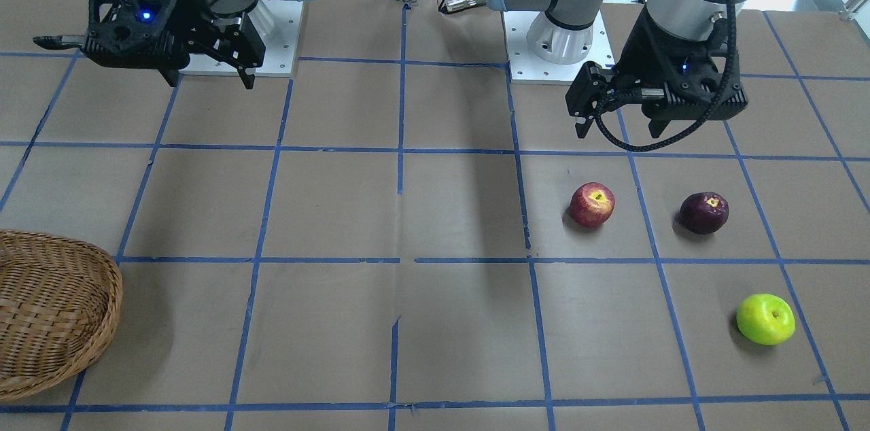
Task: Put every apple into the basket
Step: 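Move the left gripper over the red-yellow apple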
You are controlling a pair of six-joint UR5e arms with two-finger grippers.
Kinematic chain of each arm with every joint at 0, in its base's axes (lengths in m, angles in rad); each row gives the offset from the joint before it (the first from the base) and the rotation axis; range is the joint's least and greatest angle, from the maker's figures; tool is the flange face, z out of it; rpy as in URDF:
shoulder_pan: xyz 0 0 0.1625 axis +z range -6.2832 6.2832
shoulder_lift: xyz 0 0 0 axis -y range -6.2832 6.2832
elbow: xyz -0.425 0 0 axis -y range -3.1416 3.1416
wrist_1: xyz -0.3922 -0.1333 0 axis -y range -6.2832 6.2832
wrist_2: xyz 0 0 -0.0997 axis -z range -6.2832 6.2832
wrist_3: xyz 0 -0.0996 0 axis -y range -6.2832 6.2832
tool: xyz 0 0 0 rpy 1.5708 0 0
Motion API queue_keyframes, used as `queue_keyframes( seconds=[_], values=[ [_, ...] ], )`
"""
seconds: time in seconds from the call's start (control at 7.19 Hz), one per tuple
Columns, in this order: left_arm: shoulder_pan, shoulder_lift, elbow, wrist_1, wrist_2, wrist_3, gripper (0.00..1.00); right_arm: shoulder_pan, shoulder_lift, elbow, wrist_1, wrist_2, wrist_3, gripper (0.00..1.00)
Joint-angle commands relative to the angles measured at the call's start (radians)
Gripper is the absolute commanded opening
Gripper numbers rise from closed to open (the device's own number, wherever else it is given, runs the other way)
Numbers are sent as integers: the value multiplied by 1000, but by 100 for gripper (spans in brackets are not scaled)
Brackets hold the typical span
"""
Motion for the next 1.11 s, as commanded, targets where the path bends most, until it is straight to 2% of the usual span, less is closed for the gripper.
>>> queue_keyframes(
  seconds=[0.0, 0.56, 0.84, 0.97],
  values=[
    [2, -15, -2, 3, 0, 6, 100, 2, 1, 4, -6, 8, -2, 100],
    [7, -50, -49, 5, -12, 23, 100, 8, -2, 9, -9, 13, 0, 100],
    [19, -84, -153, 95, -9, 151, 100, 8, 1, 12, -15, 9, -14, 100],
    [39, -87, -228, 202, 0, 181, 100, 5, 6, 14, -18, 5, -17, 100]
  ],
)
